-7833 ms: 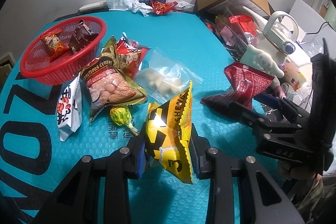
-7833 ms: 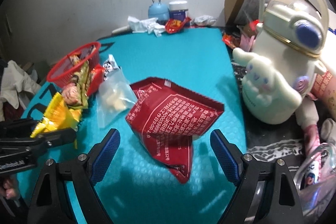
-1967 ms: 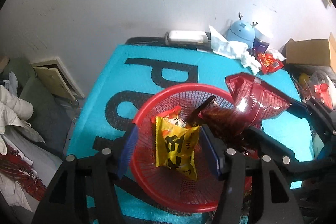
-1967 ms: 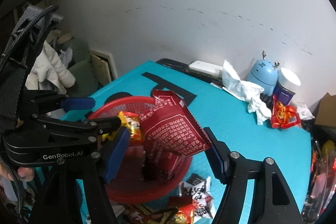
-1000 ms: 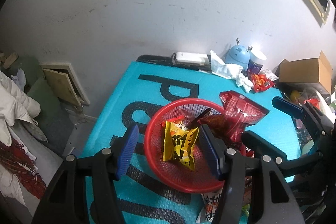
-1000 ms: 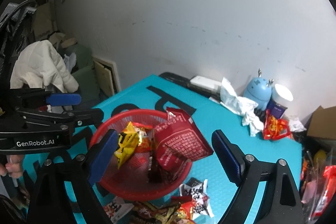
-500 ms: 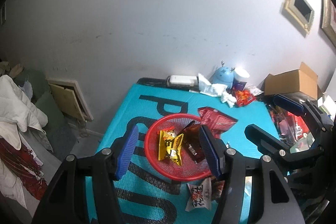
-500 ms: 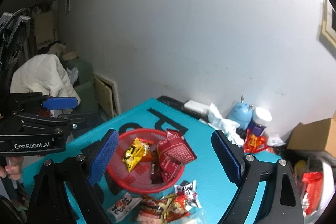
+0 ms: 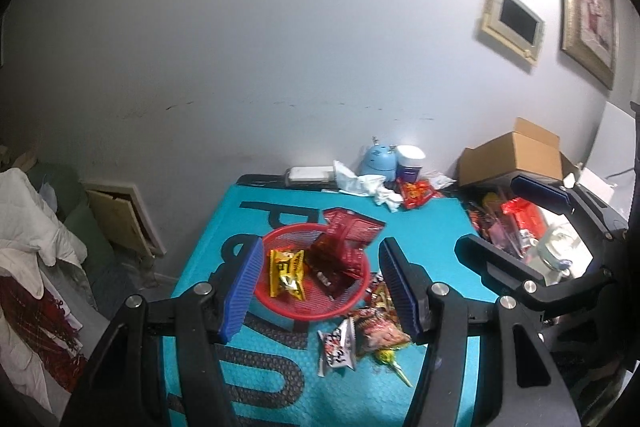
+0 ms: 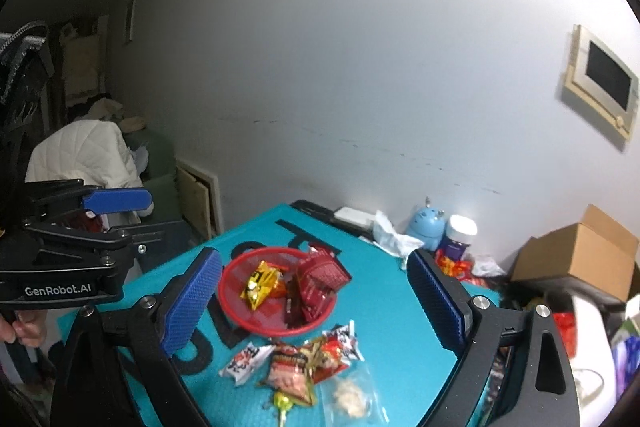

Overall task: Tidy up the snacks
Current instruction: 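Lift both grippers away from the basket back over the table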

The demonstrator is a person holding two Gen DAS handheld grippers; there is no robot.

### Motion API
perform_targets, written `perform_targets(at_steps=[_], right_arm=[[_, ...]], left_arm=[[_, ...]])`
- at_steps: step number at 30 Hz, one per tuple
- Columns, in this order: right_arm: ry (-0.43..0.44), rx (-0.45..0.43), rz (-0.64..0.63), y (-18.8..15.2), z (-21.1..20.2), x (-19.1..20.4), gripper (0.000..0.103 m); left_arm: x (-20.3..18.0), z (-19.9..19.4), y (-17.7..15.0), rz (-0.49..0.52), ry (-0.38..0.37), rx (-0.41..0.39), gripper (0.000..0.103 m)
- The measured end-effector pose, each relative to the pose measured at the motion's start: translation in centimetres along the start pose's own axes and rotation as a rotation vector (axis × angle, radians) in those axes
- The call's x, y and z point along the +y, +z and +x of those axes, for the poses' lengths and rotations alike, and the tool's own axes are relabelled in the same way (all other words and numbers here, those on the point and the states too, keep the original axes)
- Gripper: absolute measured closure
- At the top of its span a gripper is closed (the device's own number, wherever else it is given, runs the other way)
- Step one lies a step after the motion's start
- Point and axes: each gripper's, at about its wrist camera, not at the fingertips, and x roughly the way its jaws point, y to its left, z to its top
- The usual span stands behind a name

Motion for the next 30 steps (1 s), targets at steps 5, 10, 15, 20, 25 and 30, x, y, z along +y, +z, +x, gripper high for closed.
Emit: perform_targets(at_steps=[5,10,15,20,25,30], right_arm=[[-0.014,-0.005,0.014,-1.0,-2.2,0.0,0.006],[-0.026,-0.007,0.029,-2.4,-4.1,-0.1,0.006],[-0.040,0.015,0.047,-4.0,-5.1,-0.2,0.006],[-0.053,0.056,0.059,-6.1,-5.1,-0.3,0.006],[-0.049,0.113,0.086,-8.4,-4.0,-0.7,0.006],[-0.037,0.161,0.111,-10.2,-2.6,-1.3,0.006]], left_arm=[[-1.3,-1.4,-1.1,0.006,-0.047,-0.008,0.044],[-2.8,-1.9,-2.4,0.023,-0.086,0.009,0.044],[-3.9,-1.7,-4.0,0.031,-0.121,0.040,0.044],[-4.4,-0.4,-5.7,0.025,-0.139,0.093,0.044],[-4.3,1.5,-7.4,0.003,-0.144,0.151,0.044],[-4.5,3.3,-8.9,0.003,-0.126,0.194,0.044]])
